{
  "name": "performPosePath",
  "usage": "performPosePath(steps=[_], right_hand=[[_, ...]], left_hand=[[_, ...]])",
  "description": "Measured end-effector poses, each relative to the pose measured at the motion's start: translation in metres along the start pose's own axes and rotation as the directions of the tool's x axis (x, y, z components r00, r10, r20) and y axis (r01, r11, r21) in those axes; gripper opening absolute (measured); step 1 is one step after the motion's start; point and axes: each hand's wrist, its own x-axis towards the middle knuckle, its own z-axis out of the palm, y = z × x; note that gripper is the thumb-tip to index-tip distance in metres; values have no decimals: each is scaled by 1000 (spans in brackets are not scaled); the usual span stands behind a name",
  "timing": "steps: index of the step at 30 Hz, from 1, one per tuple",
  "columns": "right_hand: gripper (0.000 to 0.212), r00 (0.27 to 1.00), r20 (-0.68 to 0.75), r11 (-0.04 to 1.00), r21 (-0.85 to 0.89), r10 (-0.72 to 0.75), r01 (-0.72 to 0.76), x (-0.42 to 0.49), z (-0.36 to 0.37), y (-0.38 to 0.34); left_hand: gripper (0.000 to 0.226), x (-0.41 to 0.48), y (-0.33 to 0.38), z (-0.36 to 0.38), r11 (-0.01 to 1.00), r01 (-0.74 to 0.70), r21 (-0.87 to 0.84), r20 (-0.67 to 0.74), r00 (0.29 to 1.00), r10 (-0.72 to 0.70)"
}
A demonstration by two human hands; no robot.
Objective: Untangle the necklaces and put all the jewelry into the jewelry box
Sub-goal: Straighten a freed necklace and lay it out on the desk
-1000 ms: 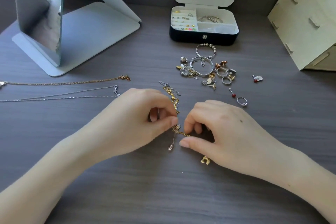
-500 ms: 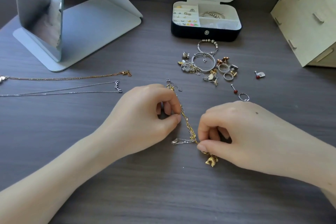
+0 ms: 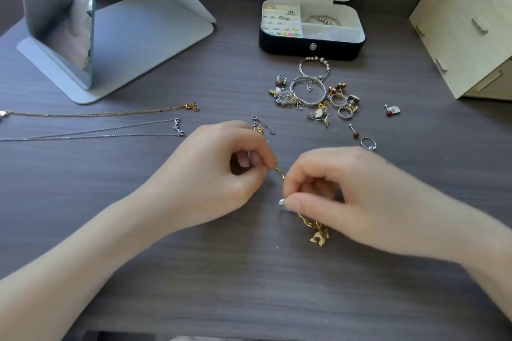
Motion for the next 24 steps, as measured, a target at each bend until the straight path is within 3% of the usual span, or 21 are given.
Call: performPosePath(steps=[4,8,11,18,22,24], right_hand=[[13,992,103,980,182,67,-85,1,-27,8],[8,976,171,973,162,137,-165,1,-39,17],[10,961,205,976,72,187,-206,2,-38,21],[13,949,207,967,-149,236,-208,-2,-37,24],[17,956,195,971,-138,221,-196,-3,-39,21],[18,976,91,978,-87,198,-190,0,-34,20]], left_hand=[[26,-2,1,3,953,-252,168,11,967,254],[43,-4,-1,8,886,-403,231,115,915,387],[48,-4,-4,10,854,-442,275,165,897,411],[54,-3,-7,8,824,-470,317,141,882,449],[58,-3,-6,6,782,-490,385,140,869,475],[59,-3,-6,6,767,-490,415,150,868,473]])
